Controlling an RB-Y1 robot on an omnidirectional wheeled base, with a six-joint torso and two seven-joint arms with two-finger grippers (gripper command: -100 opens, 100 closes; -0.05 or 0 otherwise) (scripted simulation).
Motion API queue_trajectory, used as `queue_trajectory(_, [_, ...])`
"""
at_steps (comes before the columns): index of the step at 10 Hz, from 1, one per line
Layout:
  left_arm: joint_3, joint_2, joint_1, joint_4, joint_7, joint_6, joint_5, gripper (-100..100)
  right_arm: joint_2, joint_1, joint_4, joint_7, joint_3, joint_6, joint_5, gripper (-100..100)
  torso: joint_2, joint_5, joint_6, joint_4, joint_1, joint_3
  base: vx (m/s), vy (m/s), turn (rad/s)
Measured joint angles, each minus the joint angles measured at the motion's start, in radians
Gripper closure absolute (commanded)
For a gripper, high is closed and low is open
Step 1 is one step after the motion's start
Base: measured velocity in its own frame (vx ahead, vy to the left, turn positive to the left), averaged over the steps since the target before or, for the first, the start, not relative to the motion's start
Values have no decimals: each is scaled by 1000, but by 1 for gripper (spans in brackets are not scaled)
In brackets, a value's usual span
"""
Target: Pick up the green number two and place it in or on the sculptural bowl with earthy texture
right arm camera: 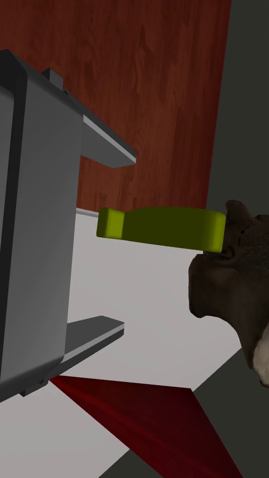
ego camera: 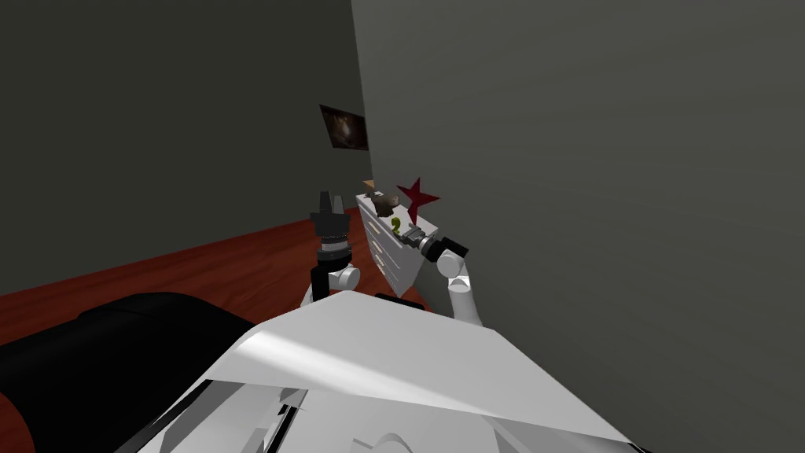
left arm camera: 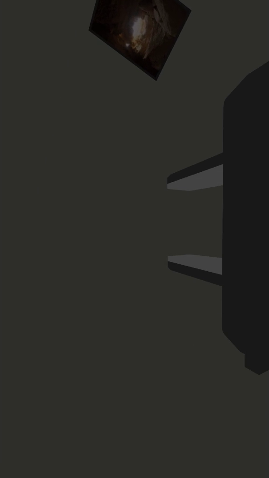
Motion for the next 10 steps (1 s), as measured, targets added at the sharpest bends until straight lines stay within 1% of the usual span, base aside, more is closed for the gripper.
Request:
queue_trajectory(2, [0, 0, 0, 0, 0, 0, 0, 0, -39, 9, 1, 13, 10, -35, -18, -100, 0, 0, 0, 0, 0, 0, -15, -15, 66])
queue_trajectory(4, [0, 0, 0, 0, 0, 0, 0, 0, -63, 13, 11, 31, 19, -77, -40, -100, 0, 0, 0, 0, 0, 0, -13, -15, 68])
queue_trajectory(7, [0, 0, 0, 0, 0, 0, 0, 0, -73, 27, 25, 57, 33, -138, -66, -100, 0, 0, 0, 0, 0, 0, -9, -21, 67])
queue_trajectory(10, [0, 0, 0, 0, 0, 0, 0, 0, -60, 41, 49, 87, 45, -203, -90, -100, 0, 0, 0, 0, 0, 0, -7, -22, 63])
